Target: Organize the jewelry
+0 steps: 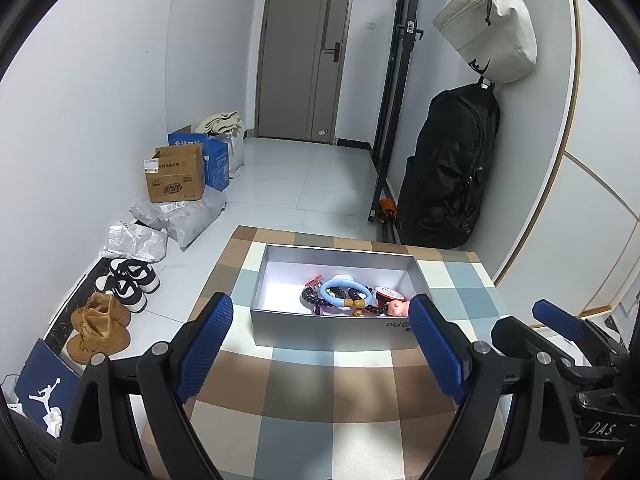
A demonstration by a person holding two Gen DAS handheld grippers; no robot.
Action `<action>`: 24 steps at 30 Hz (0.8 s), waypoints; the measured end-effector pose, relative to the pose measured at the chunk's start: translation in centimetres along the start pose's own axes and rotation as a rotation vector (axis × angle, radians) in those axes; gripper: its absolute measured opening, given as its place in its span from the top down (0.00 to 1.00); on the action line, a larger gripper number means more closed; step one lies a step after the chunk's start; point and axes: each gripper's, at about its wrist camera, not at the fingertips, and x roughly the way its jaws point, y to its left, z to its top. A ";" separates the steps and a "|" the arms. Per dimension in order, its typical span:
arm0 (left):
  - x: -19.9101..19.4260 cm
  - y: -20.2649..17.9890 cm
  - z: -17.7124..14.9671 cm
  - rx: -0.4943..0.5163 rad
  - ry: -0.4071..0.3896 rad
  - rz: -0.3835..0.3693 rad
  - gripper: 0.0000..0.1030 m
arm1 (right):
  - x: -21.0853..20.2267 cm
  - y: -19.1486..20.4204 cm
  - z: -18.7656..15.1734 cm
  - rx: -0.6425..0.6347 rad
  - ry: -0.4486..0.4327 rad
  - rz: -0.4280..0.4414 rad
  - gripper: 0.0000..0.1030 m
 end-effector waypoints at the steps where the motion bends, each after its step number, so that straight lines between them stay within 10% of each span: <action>1: 0.0 0.0 0.0 0.000 0.001 0.001 0.16 | 0.0 0.0 0.0 0.001 -0.001 0.000 0.00; 24: -0.1 -0.2 0.0 -0.006 0.001 -0.014 0.16 | 0.1 -0.1 0.0 -0.002 0.003 -0.009 0.00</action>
